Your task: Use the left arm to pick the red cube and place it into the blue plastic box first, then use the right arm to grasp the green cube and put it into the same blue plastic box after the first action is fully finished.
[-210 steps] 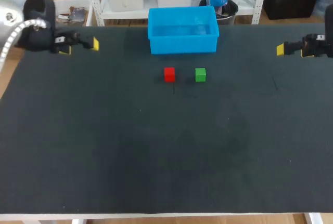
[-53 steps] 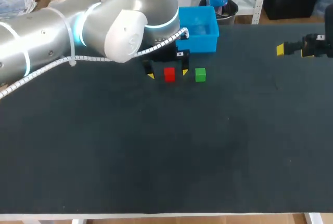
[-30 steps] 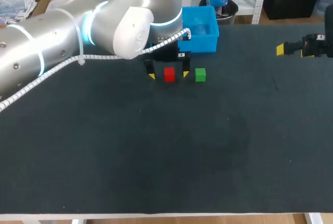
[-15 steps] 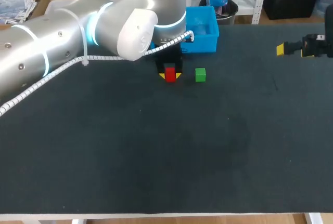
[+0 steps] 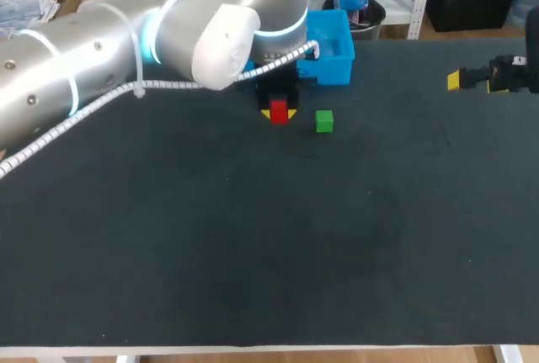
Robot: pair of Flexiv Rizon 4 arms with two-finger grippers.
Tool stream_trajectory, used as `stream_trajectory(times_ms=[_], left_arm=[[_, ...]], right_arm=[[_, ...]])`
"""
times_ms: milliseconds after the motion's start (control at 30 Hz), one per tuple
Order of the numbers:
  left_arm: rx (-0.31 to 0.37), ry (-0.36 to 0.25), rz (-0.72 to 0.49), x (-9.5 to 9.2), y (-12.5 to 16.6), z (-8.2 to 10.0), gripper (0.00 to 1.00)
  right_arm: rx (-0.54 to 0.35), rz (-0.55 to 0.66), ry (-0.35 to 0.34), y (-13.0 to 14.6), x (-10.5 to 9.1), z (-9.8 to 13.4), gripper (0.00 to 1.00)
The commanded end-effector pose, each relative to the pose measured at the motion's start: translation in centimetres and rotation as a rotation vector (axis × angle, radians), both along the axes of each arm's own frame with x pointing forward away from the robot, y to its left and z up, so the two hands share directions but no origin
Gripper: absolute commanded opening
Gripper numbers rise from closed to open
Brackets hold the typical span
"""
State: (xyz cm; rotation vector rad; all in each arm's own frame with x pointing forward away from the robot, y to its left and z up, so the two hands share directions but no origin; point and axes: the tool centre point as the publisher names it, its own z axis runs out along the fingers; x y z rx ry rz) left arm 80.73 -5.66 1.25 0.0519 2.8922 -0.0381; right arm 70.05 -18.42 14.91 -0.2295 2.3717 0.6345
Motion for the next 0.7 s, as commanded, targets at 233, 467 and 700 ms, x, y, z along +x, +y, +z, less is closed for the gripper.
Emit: stream_trajectory(times_ms=[233, 467, 700], left_arm=[[0.0, -0.098, -0.028, -0.3, 1.3, 7.7, 0.0], [0.013, -0.144, -0.063, -0.4, 1.7, 10.4, 0.0], [-0.07, -0.157, -0.172, -0.6, 1.7, 10.1, 0.0]], right_arm=[[-0.001, 0.0, 0.0, 0.0, 0.0, 0.0, 1.0], [-0.001, 0.0, 0.0, 0.0, 0.0, 0.0, 1.0], [-0.001, 0.0, 0.0, 0.0, 0.0, 0.0, 1.0]])
